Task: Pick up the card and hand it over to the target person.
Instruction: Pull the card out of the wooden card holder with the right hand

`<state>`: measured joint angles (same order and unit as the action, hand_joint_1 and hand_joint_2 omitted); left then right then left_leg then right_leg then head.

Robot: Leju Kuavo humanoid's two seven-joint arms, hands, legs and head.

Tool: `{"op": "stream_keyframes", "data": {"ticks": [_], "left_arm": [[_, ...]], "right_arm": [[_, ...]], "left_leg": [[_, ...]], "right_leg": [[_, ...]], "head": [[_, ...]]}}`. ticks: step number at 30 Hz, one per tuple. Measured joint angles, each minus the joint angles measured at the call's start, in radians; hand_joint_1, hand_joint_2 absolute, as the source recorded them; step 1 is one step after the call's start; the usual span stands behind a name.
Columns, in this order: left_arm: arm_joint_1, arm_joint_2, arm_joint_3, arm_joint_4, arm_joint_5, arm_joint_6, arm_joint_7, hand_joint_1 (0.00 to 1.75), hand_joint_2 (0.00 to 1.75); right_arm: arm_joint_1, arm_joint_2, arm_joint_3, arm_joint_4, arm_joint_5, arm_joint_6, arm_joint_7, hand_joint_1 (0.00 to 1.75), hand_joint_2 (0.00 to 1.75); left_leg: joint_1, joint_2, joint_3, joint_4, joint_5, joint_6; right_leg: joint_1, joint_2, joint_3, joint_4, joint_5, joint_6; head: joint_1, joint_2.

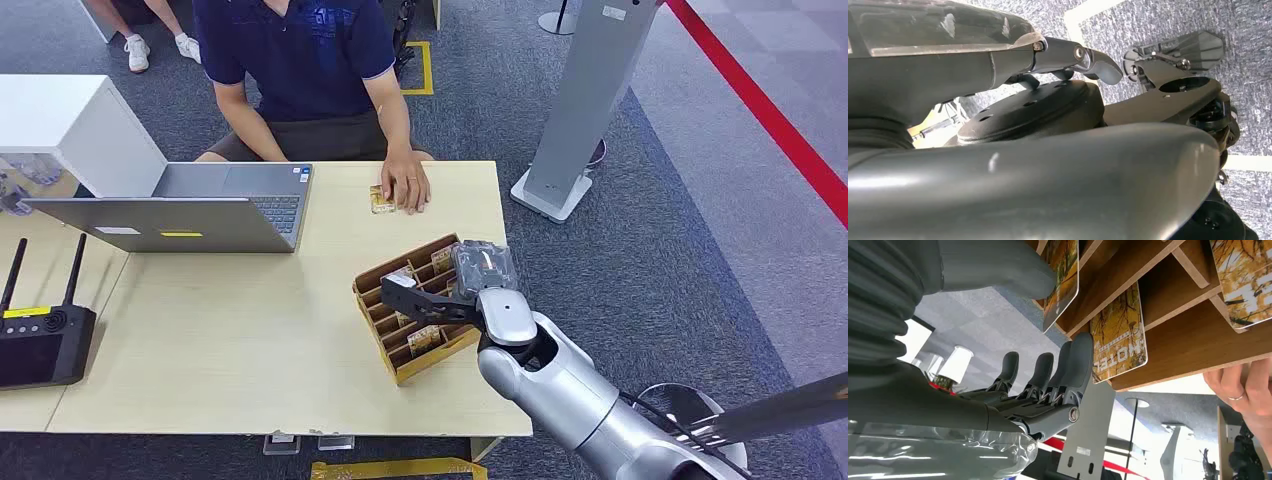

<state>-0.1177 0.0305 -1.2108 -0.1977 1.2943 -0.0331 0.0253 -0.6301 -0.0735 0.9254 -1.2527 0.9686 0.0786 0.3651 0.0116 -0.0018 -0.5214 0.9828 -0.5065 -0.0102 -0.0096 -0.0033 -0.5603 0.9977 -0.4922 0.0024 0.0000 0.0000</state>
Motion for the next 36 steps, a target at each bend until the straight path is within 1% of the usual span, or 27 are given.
{"op": "stream_keyframes", "data": {"ticks": [4,8,18,24,36], "left_arm": [[0.001,0.001,0.000,0.000,0.000,-0.001,-0.001,0.00,0.00],[0.002,0.001,0.000,0.000,0.000,0.001,-0.002,0.00,0.00],[-0.004,0.001,-0.006,-0.001,-0.006,0.005,0.004,0.00,0.00],[-0.005,0.001,-0.007,-0.002,-0.007,0.006,0.004,0.00,0.00],[-0.006,0.001,-0.010,-0.003,-0.011,0.010,0.006,0.00,0.00]], "right_arm": [[0.002,0.000,0.001,0.002,0.000,0.001,0.001,0.84,1.75],[0.007,-0.002,-0.003,0.004,-0.001,0.001,0.003,0.93,1.75],[0.034,-0.023,-0.033,-0.026,0.003,-0.004,0.009,0.86,1.75],[0.046,-0.028,-0.036,-0.036,0.005,-0.003,0.011,0.91,1.75],[0.054,-0.033,-0.042,-0.034,0.005,-0.004,0.011,0.94,1.75]], "left_leg": [[0.000,0.000,0.000,0.001,0.000,0.000],[0.000,0.000,0.001,-0.001,0.000,0.000],[0.000,-0.001,0.000,0.000,0.000,0.000],[0.000,-0.001,0.000,0.001,0.000,0.000],[0.000,-0.001,-0.001,0.001,0.000,0.000]], "right_leg": [[0.000,0.000,0.000,0.001,0.000,0.000],[0.000,0.000,0.000,-0.001,0.000,0.000],[0.000,-0.001,0.000,0.000,0.000,0.000],[0.000,-0.001,0.000,0.000,0.000,0.000],[0.000,-0.001,-0.001,0.001,-0.001,0.000]], "head": [[0.000,0.000],[0.000,0.000],[0.000,0.000],[0.000,0.000],[0.000,0.000]]}}
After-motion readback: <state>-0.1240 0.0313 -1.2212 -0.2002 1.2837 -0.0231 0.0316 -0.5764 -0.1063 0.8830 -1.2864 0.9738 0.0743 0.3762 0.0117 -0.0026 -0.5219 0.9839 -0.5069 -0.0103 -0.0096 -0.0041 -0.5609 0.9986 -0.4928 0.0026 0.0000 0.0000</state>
